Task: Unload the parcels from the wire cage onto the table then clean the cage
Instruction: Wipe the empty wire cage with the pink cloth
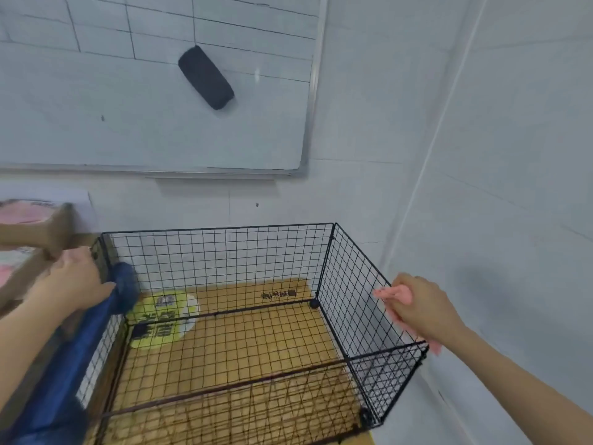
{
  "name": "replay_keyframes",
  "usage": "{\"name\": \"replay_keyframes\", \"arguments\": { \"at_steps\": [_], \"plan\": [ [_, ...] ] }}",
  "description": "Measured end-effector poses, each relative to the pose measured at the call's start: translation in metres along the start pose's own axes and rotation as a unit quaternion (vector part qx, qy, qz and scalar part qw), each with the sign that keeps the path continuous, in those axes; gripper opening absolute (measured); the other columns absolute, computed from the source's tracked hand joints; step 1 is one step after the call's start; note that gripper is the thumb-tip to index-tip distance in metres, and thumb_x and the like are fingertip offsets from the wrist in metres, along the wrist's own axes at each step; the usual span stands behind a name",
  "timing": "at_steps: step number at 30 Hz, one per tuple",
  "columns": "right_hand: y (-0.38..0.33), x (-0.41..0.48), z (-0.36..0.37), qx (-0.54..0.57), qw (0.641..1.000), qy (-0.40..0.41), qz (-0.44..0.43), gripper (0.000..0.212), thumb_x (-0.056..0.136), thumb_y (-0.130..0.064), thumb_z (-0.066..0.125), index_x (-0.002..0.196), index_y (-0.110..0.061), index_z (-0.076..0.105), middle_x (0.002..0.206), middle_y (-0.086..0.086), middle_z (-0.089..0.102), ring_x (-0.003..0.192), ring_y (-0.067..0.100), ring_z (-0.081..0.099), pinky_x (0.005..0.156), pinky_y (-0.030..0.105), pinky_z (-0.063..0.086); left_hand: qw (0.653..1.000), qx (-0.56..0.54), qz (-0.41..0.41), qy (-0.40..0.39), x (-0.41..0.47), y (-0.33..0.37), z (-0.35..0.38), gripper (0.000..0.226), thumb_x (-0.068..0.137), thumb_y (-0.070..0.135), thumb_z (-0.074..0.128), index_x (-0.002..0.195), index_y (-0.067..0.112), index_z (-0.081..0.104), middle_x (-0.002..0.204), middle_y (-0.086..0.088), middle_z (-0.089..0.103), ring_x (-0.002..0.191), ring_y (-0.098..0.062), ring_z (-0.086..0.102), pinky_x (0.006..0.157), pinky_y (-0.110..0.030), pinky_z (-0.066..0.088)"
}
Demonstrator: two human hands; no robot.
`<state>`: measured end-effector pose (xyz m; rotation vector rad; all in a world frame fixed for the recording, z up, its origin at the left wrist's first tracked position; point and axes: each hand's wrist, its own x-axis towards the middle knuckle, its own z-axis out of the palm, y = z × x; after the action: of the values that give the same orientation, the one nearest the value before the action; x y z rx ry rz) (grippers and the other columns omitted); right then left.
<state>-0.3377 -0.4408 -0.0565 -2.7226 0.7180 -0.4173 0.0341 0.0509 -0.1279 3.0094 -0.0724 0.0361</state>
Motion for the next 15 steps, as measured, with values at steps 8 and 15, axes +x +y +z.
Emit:
{"name": "replay_keyframes", "arguments": {
  "at_steps": [8,15],
  "plan": [
    [-0.015,0.016,0.003,-0.001,1.000,0.014,0.011,0.015,0.084,-0.030,0.064,0.071,-0.030,0.056,0.066,-0.014,0.066,0.073,0.004,0.060,0.061,0.029,0.046,0.999,0.002,0.046,0.006,-0.021,0.044,-0.035,0.090,0.086,0.048,0.057,0.140,-0.013,0.019,0.138,-0.028,0.040,0.122,-0.039,0.046,0.096,-0.041,0.044],
    [-0.020,0.024,0.006,-0.007,1.000,0.015,0.005,0.019,0.082,-0.024,0.069,0.069,-0.030,0.057,0.069,-0.022,0.064,0.068,-0.002,0.059,0.055,0.025,0.041,0.997,0.027,0.071,-0.010,-0.024,0.046,-0.033,0.108,0.082,0.054,0.059,0.146,-0.009,-0.001,0.151,-0.023,0.020,0.133,-0.036,0.036,0.103,-0.043,0.039]
  ]
}}
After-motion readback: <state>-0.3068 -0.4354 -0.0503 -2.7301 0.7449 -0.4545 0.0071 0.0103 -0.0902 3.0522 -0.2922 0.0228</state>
